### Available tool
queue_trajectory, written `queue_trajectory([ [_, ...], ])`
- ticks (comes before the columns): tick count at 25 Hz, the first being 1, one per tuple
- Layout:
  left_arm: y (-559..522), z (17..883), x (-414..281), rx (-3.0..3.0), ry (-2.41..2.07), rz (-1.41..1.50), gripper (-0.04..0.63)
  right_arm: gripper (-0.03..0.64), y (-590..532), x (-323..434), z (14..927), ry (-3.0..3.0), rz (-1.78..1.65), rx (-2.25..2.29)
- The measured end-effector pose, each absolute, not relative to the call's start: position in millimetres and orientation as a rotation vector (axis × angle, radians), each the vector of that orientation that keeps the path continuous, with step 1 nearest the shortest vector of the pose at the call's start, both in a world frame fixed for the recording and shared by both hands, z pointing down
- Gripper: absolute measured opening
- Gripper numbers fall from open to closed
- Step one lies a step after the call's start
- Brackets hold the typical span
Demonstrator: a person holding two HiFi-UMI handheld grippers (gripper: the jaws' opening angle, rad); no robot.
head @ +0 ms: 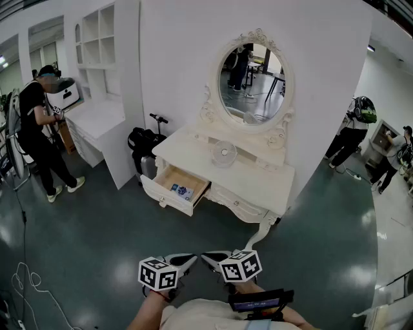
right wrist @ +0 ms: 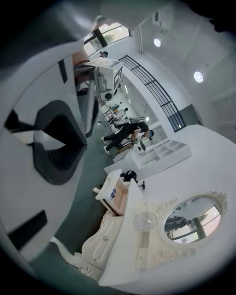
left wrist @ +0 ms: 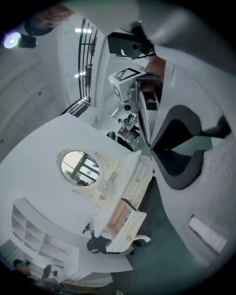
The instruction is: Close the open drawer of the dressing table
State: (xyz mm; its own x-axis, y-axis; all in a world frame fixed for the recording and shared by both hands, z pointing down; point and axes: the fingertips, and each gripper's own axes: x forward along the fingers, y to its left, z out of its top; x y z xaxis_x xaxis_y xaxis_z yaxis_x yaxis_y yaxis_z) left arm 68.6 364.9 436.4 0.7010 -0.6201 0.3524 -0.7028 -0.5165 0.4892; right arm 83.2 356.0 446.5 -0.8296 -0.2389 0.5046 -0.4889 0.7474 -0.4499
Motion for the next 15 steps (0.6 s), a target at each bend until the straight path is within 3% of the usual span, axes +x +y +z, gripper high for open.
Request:
queue_trajectory([
  [15,355.9,439.9,65.9,2.280,-0.999,0.173,0.009,0.014,349.2,80.2,449.8,-2.526,0.872,0.572],
])
